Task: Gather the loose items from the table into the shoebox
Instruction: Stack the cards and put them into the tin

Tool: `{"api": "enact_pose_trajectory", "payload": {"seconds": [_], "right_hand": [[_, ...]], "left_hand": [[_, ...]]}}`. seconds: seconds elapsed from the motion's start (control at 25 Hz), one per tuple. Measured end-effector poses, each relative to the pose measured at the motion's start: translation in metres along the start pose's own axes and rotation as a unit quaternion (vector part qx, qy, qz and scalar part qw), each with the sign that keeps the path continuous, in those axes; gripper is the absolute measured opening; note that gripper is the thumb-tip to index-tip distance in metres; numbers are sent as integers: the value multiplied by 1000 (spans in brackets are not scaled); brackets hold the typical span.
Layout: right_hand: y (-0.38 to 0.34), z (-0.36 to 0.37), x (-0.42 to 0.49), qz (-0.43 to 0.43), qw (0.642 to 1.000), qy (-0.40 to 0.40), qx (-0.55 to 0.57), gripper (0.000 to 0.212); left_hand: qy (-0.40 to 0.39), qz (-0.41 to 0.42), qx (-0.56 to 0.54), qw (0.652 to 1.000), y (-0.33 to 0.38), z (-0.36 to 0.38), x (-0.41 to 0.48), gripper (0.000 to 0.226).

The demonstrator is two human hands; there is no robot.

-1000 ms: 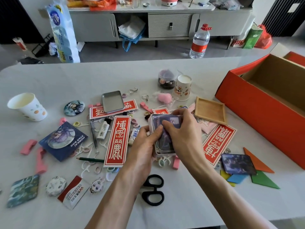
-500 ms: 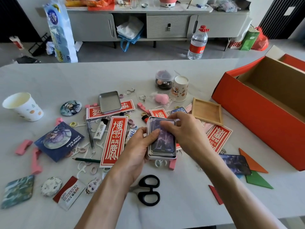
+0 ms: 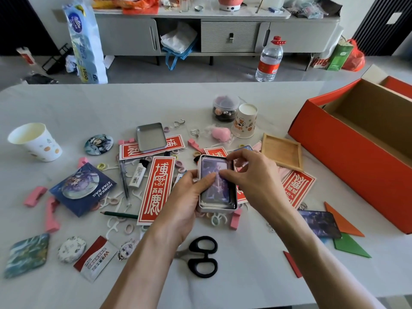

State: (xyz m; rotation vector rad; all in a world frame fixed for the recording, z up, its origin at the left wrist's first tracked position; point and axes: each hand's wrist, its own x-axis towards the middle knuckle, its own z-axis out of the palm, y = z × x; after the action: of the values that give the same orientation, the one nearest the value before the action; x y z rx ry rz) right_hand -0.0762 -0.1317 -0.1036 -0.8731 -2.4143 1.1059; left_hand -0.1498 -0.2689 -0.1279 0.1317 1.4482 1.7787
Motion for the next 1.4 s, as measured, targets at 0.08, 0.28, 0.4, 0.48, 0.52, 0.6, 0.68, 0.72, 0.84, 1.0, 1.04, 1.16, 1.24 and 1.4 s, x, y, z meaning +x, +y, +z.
{"api": "enact_pose_trajectory", "payload": {"seconds": [0.08,0.28,0.4,0.48,0.52,0.6,0.68,0.72,0.84,1.0,1.04,1.16,1.24,1.4], "right_hand": [[8,3,2,-12,999,35,-10,19],[32,6,46,23,968,25,-249,42],[35,15,69,36,926,-16,-374,47],[38,20,76,43,924,-20,-379,44],[39,20,77,51,925,-20,-376,46],[39,19,80,66,921,-21,-383,54],[37,19,86,70,916,-25,-393,56],[36,18,89,71,916,-30,-395,56],[34,15,96,84,917,-41,-387,61],[24,4,91,68,939,-13,-338,27],[17,-3,86,57,951,10,-303,21],[-8,-29,55,-2,987,112,-112,8],[-19,-35,19,-17,995,90,43,5],[-12,-16,-25,54,994,-15,94,19]], "left_hand": [[32,-1,-30,999,0,0,2,22],[88,17,-100,991,6,-4,5,19],[87,17,-100,991,6,-2,3,14],[86,18,-101,991,7,-1,2,16],[87,17,-103,991,8,-2,2,18],[85,14,-106,991,9,-1,2,21],[80,9,-101,992,8,-1,0,24],[77,7,-98,992,8,0,-1,24],[80,9,-89,993,9,0,-2,25],[81,0,-90,993,8,0,-2,26],[76,0,-90,993,8,1,-3,26],[59,1,-89,994,6,3,-3,28],[39,1,-79,996,4,7,-5,32],[0,-8,-68,998,-1,20,-10,41]]}}
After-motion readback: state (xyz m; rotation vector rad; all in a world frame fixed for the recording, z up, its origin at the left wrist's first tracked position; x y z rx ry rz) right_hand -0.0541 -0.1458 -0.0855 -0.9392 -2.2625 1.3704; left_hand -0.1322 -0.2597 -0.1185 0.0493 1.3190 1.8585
